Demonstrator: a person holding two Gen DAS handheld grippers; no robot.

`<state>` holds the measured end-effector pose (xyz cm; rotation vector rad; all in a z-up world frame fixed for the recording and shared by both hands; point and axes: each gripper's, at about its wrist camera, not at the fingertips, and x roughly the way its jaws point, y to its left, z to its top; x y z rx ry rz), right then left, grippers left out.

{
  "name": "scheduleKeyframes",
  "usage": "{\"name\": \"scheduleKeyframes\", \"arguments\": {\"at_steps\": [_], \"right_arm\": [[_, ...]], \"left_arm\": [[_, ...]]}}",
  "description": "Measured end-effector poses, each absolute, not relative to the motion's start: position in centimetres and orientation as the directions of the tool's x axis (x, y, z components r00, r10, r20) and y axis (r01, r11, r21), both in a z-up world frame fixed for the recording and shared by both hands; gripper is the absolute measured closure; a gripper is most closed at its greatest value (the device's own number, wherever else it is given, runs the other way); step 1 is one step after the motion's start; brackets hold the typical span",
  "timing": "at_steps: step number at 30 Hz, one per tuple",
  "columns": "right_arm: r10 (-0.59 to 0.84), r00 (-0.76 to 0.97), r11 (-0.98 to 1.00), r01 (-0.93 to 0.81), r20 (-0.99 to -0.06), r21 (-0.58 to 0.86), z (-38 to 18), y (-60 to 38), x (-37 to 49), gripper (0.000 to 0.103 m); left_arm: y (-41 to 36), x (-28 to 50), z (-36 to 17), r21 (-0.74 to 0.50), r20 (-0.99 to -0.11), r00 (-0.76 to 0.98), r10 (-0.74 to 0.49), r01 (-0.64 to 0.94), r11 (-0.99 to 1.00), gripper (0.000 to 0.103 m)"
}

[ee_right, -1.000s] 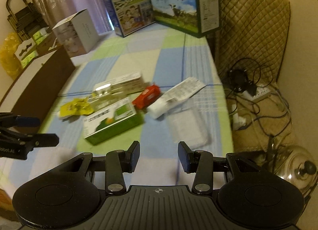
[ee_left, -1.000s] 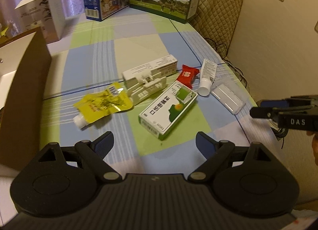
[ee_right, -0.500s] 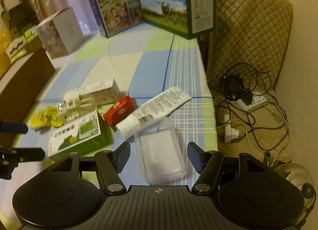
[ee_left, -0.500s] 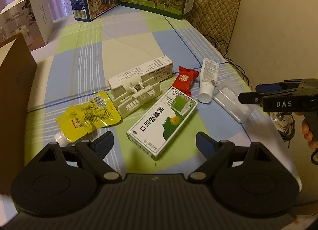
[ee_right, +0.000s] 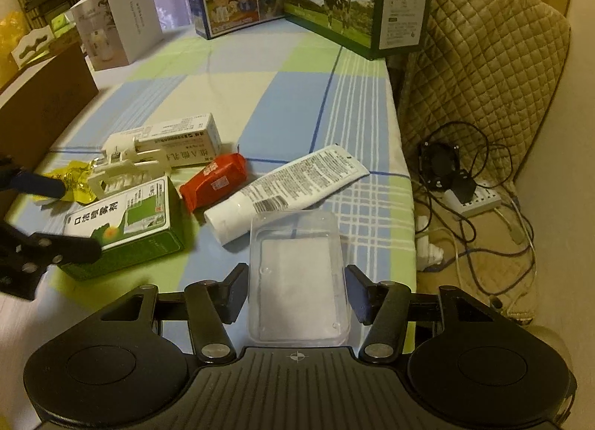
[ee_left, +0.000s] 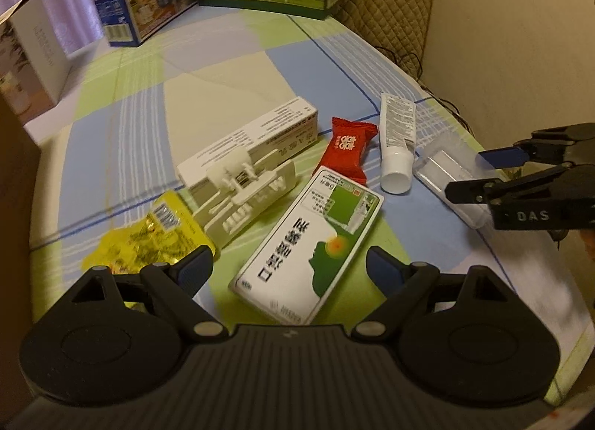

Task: Organize objects
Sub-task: 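Grasp the clear plastic container with the right tool while the left tool grasps the green medicine box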

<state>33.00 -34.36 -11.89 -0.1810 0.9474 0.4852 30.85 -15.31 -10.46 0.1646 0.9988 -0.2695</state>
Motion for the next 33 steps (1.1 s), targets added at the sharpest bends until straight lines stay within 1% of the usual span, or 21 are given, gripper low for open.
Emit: {"name": "scheduleKeyframes", "arguments": {"at_steps": [6,7,12,15,17,19,26,29,33], "right_arm": [[0.322,0.472,0.889,-0.45,-0.821,0.09,-11.5,-35.4,31.8,0.05],[0.323,0.47,0.891,-0.445,-0.822,0.096,-11.4,-35.6,31.6,0.05],[0.324,0.464,0.899,-0.424,-0.824,0.114,-11.2,-36.3,30.2,0.05],[0.327,0.46,0.899,-0.421,-0.825,0.122,-11.1,-36.5,29.5,0.05],[0.332,0.454,0.896,-0.425,-0.827,0.127,-11.1,-36.4,28.9,0.05],[0.34,0.446,0.89,-0.437,-0.828,0.13,-11.0,-36.2,28.4,0.05],[0.384,0.399,0.841,-0.523,-0.833,0.137,-10.9,-34.5,26.1,0.05],[0.4,0.369,0.812,-0.567,-0.839,0.138,-11.1,-33.7,25.1,0.05],[0.384,0.362,0.789,-0.607,-0.849,0.098,-11.5,-32.3,24.4,0.05]], "left_arm": [[-16.5,32.3,-11.8,0.023,-0.857,0.481,-0.183,0.391,0.92,0.017],[-16.8,32.5,-12.1,0.025,-0.864,0.468,-0.187,0.409,0.912,0.019],[-17.9,32.5,-13.2,0.073,-0.87,0.466,-0.162,0.448,0.891,0.036],[-17.5,32.1,-13.2,0.052,-0.868,0.465,-0.175,0.435,0.899,0.043],[-17.2,31.5,-13.0,0.041,-0.865,0.469,-0.177,0.418,0.907,0.049],[-16.8,30.6,-12.9,0.036,-0.865,0.472,-0.167,0.392,0.919,0.052],[-14.0,26.1,-12.4,-0.012,-0.886,0.446,-0.128,0.254,0.967,0.052],[-12.7,24.6,-12.3,-0.052,-0.897,0.423,-0.133,0.197,0.979,0.052],[-11.8,24.5,-12.0,-0.081,-0.903,0.406,-0.138,0.154,0.985,0.05]]}}
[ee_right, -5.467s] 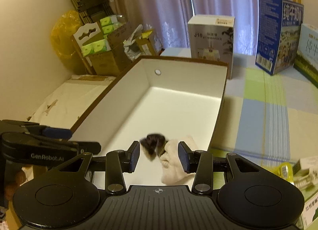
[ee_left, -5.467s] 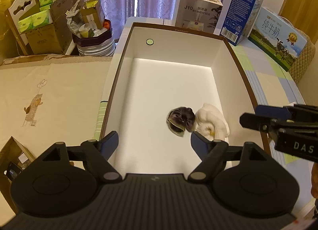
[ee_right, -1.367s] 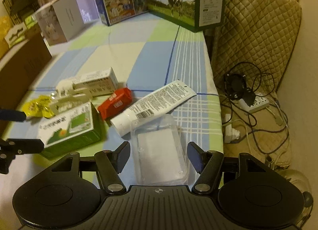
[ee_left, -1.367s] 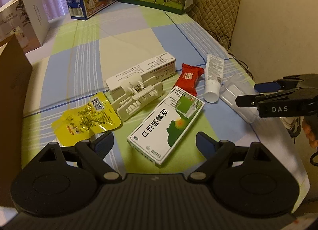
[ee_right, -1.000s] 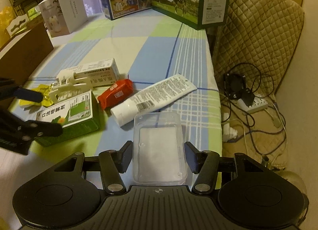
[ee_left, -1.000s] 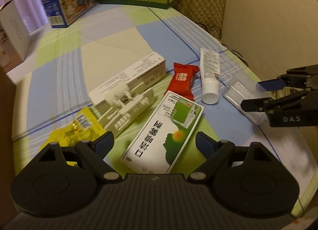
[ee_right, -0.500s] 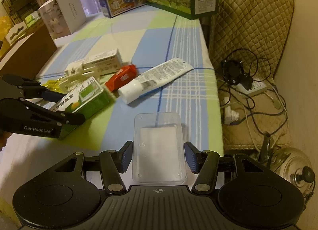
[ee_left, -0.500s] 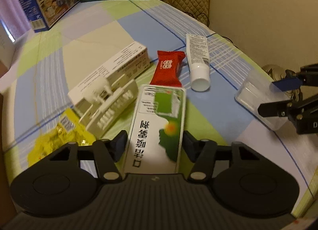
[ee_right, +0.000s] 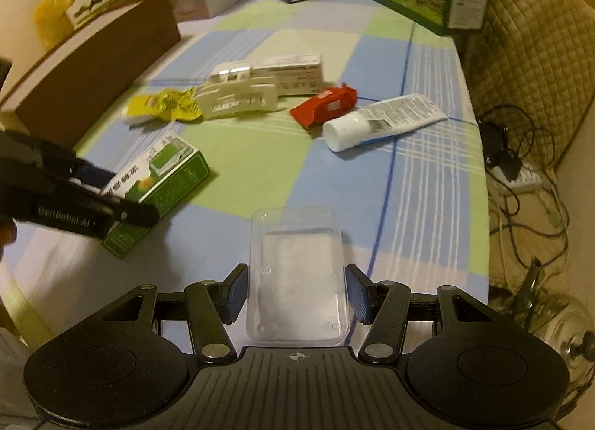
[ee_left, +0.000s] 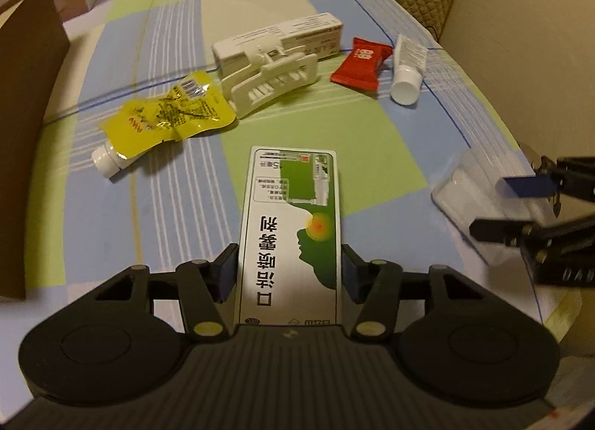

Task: Organize objects
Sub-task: 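Grasp the clear plastic container with the right tool while the left tool grasps the green medicine box, then carry container and medicine box into the brown box and open both tools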

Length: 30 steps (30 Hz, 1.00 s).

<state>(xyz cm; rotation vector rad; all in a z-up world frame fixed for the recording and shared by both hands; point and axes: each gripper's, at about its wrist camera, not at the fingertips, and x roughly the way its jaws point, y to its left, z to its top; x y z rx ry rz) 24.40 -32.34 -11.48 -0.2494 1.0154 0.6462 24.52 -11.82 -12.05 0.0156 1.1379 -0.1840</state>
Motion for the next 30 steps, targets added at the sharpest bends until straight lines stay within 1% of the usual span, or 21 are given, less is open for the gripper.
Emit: {"name": "scheduleKeyframes", "arguments": {"at_steps": [1,2,3,7,10,12,13,22,30], "right_arm": [[0.376,0.364,0.787,-0.611,-0.852,0.087,-11.5,-32.1,24.4,0.05],[0.368,0.365,0.787,-0.612,-0.855,0.077,-11.7,-31.8,24.4,0.05],[0.363,0.368,0.789,-0.611,-0.856,0.072,-11.7,-31.6,24.5,0.05],[0.343,0.378,0.798,-0.6,-0.86,0.054,-12.1,-31.3,24.6,0.05],[0.326,0.385,0.802,-0.596,-0.863,0.037,-12.3,-31.0,24.7,0.05],[0.32,0.391,0.807,-0.589,-0.863,0.033,-12.3,-30.9,24.7,0.05],[0.321,0.392,0.812,-0.582,-0.862,0.038,-12.3,-31.0,24.7,0.05],[0.371,0.366,0.821,-0.558,-0.853,0.118,-11.6,-31.0,24.3,0.05],[0.427,0.346,0.789,-0.594,-0.835,0.157,-9.8,-28.9,23.6,0.05]], "left_arm": [[-11.7,24.9,-12.1,-0.081,-0.905,0.404,-0.134,0.145,0.986,0.048],[-11.7,25.1,-12.1,-0.076,-0.905,0.405,-0.127,0.141,0.987,0.043],[-11.7,25.4,-12.1,-0.069,-0.905,0.409,-0.121,0.14,0.988,0.041],[-12.0,26.6,-12.3,-0.043,-0.903,0.417,-0.102,0.148,0.988,0.04],[-12.5,26.8,-12.8,-0.011,-0.909,0.409,-0.079,0.165,0.986,0.043],[-12.7,26.7,-12.8,-0.001,-0.906,0.416,-0.077,0.179,0.984,0.047],[-12.7,26.6,-12.8,-0.006,-0.905,0.417,-0.082,0.18,0.984,0.051],[-11.3,24.9,-12.4,-0.017,-0.911,0.405,-0.071,0.135,0.991,0.052],[-8.8,23.0,-10.0,-0.045,-0.895,0.439,-0.075,0.078,0.996,0.052]]}}
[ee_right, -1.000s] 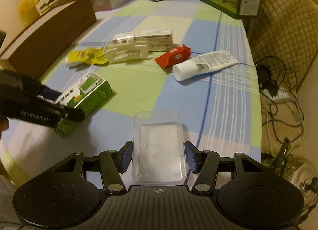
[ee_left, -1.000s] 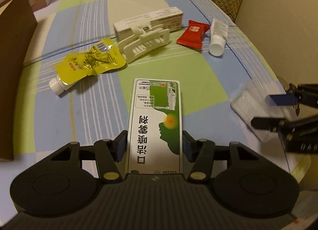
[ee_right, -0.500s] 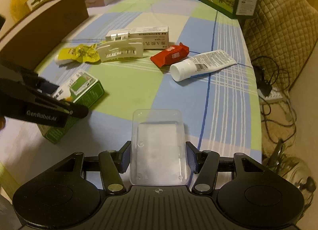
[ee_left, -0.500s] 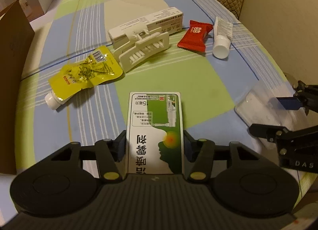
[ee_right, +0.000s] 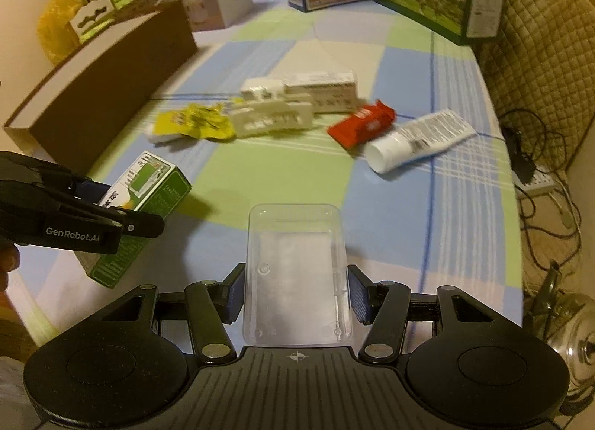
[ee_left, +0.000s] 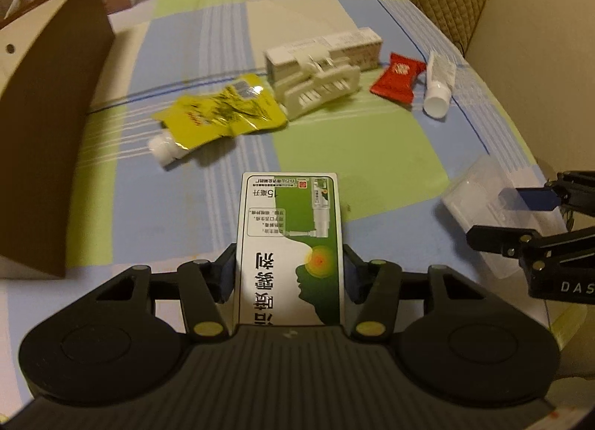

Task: Organize objects
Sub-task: 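Carry container and medicine box into the brown box and open both tools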

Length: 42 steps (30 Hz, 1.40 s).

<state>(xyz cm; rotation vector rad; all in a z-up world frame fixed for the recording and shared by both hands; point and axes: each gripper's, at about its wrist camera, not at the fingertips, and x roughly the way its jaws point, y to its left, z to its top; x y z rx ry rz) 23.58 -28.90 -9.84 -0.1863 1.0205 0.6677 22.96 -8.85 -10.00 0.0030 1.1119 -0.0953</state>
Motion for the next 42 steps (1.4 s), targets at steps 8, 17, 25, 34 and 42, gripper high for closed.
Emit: {"name": "scheduleKeyframes", "arguments": {"at_steps": [8,17,25,34,42], "right_arm": [[0.488,0.335,0.741,-0.646,-0.806,0.18,-7.7,-25.4,22.8,0.05],[0.563,0.308,0.689,-0.688,-0.767,0.229,-5.0,-20.9,21.8,0.05],[0.659,0.255,0.606,-0.738,-0.708,0.298,-2.4,-15.1,20.8,0.05],[0.739,0.188,0.492,-0.806,-0.647,0.328,-0.7,-5.6,19.9,0.05],[0.745,0.172,0.459,-0.833,-0.644,0.308,-1.1,1.8,20.2,0.05]], "left_arm": [[-6.3,21.8,-6.4,-0.078,-0.859,0.504,-0.09,0.044,0.996,0.052],[-1.9,19.9,-2.2,-0.104,-0.822,0.564,-0.085,-0.002,0.995,0.052],[3.7,18.2,1.0,-0.117,-0.785,0.618,-0.054,-0.063,0.991,0.052],[12.4,17.4,2.9,-0.075,-0.759,0.649,0.046,-0.158,0.985,0.052],[19.3,18.7,2.8,-0.036,-0.76,0.641,0.106,-0.204,0.978,0.052]]}}
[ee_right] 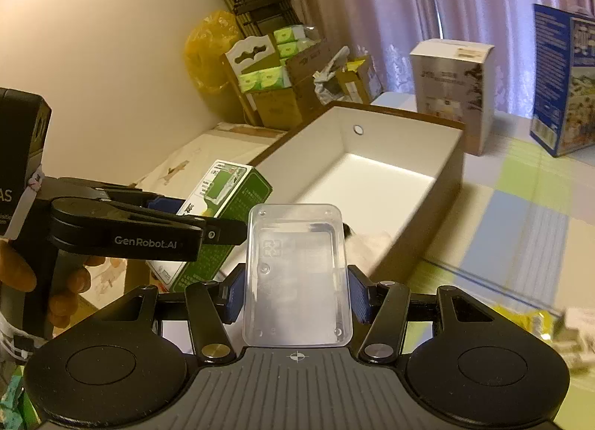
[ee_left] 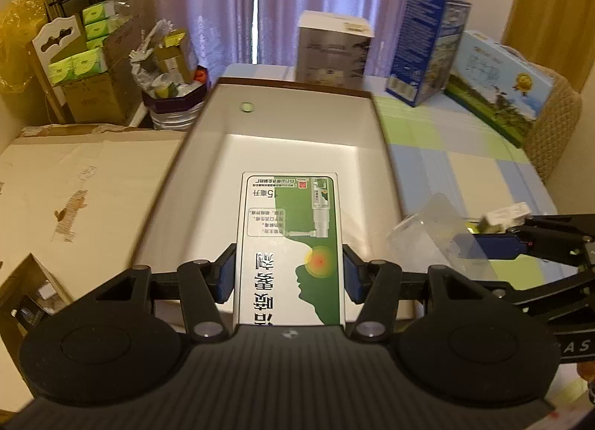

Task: Organize objects
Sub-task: 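Carry container and medicine box into the brown box and open both tools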

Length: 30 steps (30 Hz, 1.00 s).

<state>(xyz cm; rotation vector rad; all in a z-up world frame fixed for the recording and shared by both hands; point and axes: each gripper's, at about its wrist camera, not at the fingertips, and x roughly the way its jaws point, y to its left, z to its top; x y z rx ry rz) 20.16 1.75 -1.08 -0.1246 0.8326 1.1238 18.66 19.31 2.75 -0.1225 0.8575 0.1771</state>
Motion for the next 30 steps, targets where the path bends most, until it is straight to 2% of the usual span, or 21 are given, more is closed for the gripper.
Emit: {"name": "scheduleKeyframes", "arguments": {"at_steps": [9,20,24,28,30], "right_arm": [[0.699,0.197,0.518,-0.802,-0.687,0.297,-3.2,7.2,22.2,0.05],[0.631,0.199,0.568,-0.777,-0.75,0.272,-6.0,9.8,23.6,0.05],[0.622,0.192,0.577,-0.768,-0.759,0.278,-6.4,10.2,23.9,0.05],[0.614,0.192,0.592,-0.753,-0.766,0.286,-6.7,10.4,24.2,0.05],[0.612,0.19,0.595,-0.75,-0.767,0.289,-6.7,10.5,24.2,0.05]], "left_arm": [[24.5,22.2,0.5,-0.014,-0.793,0.598,0.114,-0.205,0.979,0.052],[26.2,25.3,-4.6,-0.007,-0.872,0.483,0.08,-0.175,0.985,0.052],[26.2,25.6,-5.3,0.023,-0.876,0.473,0.093,-0.151,0.988,0.052],[26.3,25.6,-5.2,0.022,-0.878,0.471,0.086,-0.139,0.99,0.043],[26.2,25.4,-4.8,0.033,-0.873,0.479,0.093,-0.132,0.991,0.043]]}}
